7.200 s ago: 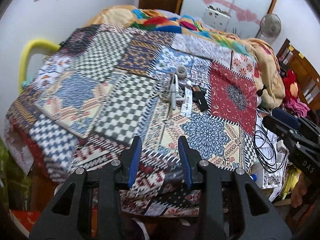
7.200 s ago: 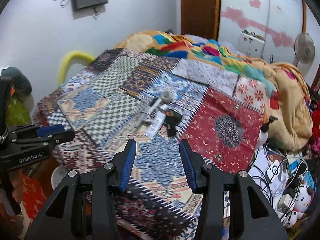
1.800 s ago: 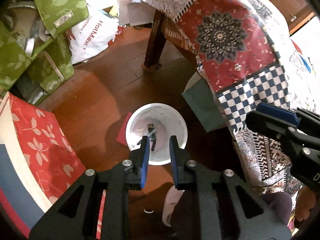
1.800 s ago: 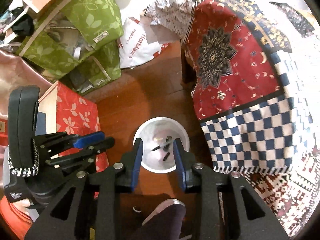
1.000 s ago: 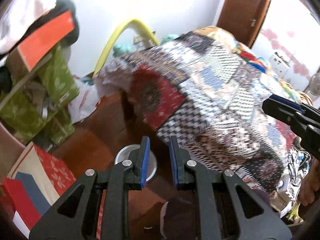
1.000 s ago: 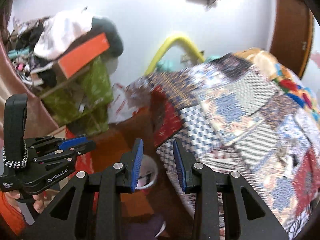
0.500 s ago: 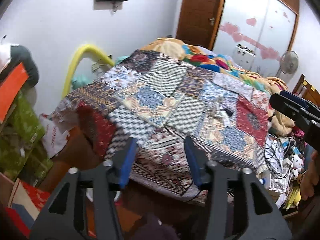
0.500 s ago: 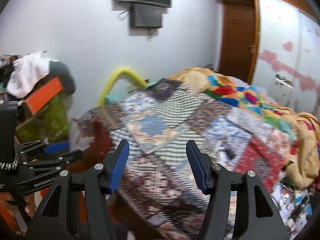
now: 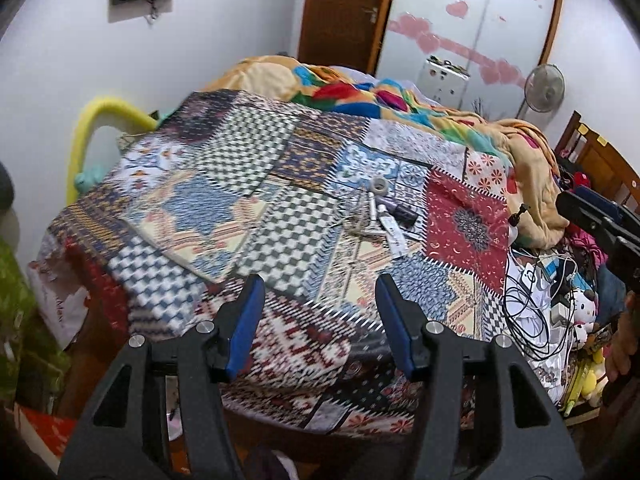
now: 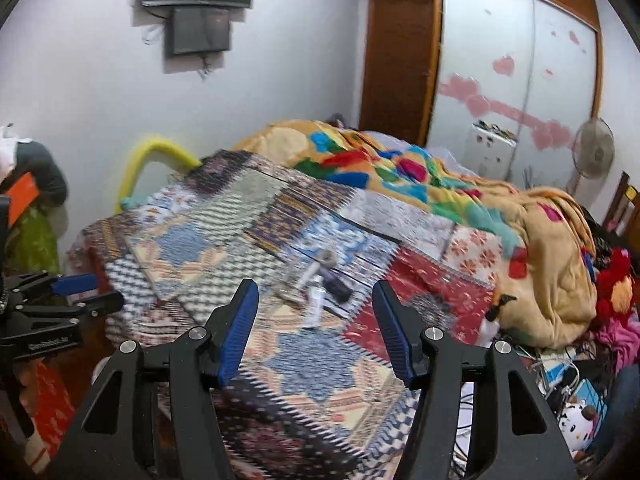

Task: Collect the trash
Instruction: 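Move both tools back up over the items on the bed, then grasp the white earphone cable with the left tool while the right tool grasps the purple-capped black cylinder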

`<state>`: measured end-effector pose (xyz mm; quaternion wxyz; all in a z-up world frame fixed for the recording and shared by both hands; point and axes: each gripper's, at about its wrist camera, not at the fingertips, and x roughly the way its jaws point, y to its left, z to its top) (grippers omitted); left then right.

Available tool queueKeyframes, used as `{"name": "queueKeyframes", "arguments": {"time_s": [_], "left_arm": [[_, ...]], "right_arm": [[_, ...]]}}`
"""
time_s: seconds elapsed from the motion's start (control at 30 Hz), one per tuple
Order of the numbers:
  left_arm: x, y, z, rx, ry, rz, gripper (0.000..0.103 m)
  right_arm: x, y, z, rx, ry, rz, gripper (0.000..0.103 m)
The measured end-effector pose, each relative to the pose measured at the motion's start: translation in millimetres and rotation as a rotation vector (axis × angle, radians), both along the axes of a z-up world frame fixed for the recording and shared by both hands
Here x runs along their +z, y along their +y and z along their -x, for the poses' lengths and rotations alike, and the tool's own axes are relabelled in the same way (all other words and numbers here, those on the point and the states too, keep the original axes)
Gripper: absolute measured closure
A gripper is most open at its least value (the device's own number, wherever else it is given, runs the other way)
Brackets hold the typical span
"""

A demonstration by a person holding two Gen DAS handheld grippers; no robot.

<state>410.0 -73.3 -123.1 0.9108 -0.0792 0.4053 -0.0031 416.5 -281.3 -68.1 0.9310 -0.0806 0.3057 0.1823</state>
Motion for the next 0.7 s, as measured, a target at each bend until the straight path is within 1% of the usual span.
{"name": "queueKeyframes", "arguments": {"time_s": [0.1,0.13,0.2,0.23,0.27,0.33,0.5,0.7], "left_arm": [[-16,-9,-29,-0.014,0.023,0.023,0.046],[-21,-10,-37,-0.015,0.033,0.028,0.044],[-33,-12,-56,-0.017,0.057,0.029,0.042],[-39,-14,-64,-0.017,0.066,0.025,0.042],[-45,-14,-73,-0.020,0.077,0.022,0.042],[-59,-16,-92,-0.027,0.099,0.018,0.042],[-88,-17,-134,-0.043,0.135,0.002,0.042],[-113,-23,-176,-0.087,0.152,0.013,0.042]], "right_arm": [[-13,-14,-23,-0.047,0.013,0.014,0.048],[-18,-18,-28,-0.052,0.020,0.016,0.048],[-32,-23,-49,-0.061,0.060,0.018,0.047],[-36,-23,-55,-0.063,0.074,0.016,0.044],[-47,-25,-67,-0.067,0.102,0.011,0.037],[-59,-25,-81,-0.071,0.134,0.002,0.030],[-99,-18,-123,-0.068,0.191,0.016,0.029],[-139,1,-164,0.003,0.257,0.019,0.029]]}}
